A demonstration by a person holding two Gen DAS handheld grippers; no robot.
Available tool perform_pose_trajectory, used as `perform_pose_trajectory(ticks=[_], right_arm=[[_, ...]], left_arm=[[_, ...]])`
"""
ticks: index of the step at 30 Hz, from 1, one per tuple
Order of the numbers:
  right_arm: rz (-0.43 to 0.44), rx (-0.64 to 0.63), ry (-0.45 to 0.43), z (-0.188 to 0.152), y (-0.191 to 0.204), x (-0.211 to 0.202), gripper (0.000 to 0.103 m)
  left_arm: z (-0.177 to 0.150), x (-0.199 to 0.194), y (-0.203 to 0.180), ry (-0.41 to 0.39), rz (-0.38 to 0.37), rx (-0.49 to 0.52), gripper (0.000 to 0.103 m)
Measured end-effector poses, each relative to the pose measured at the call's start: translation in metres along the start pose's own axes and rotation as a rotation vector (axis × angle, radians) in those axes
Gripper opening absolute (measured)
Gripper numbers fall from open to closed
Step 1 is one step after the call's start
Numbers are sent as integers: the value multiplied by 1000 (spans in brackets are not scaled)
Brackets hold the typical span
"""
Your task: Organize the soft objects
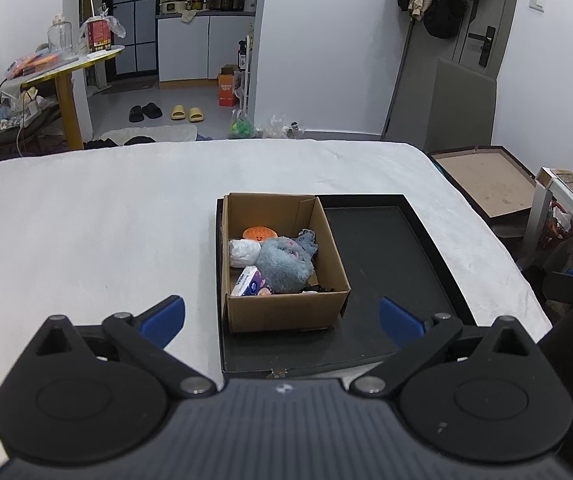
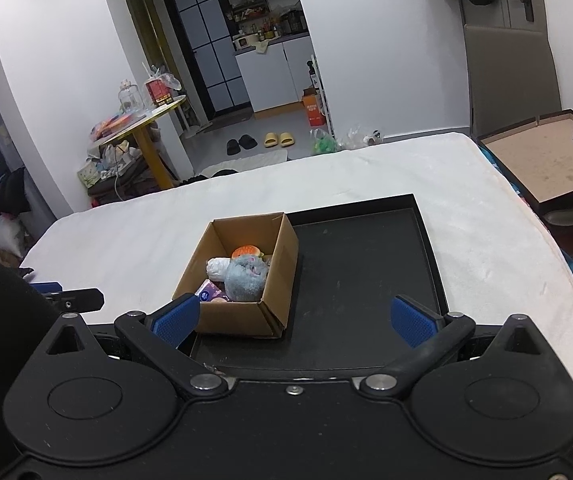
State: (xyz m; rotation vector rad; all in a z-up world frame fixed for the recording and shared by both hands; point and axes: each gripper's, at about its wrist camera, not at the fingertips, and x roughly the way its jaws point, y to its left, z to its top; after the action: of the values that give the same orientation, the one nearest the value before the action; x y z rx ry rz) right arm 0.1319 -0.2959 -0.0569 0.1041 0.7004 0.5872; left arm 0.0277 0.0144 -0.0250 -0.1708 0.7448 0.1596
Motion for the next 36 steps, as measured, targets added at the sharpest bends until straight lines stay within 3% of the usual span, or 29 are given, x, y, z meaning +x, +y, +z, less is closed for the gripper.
perform_pose_trajectory(ticks=[36], right_arm=[[-12, -30, -2, 2, 3, -1, 103]], left_arm=[[-3, -5, 2, -10, 16, -1, 103]])
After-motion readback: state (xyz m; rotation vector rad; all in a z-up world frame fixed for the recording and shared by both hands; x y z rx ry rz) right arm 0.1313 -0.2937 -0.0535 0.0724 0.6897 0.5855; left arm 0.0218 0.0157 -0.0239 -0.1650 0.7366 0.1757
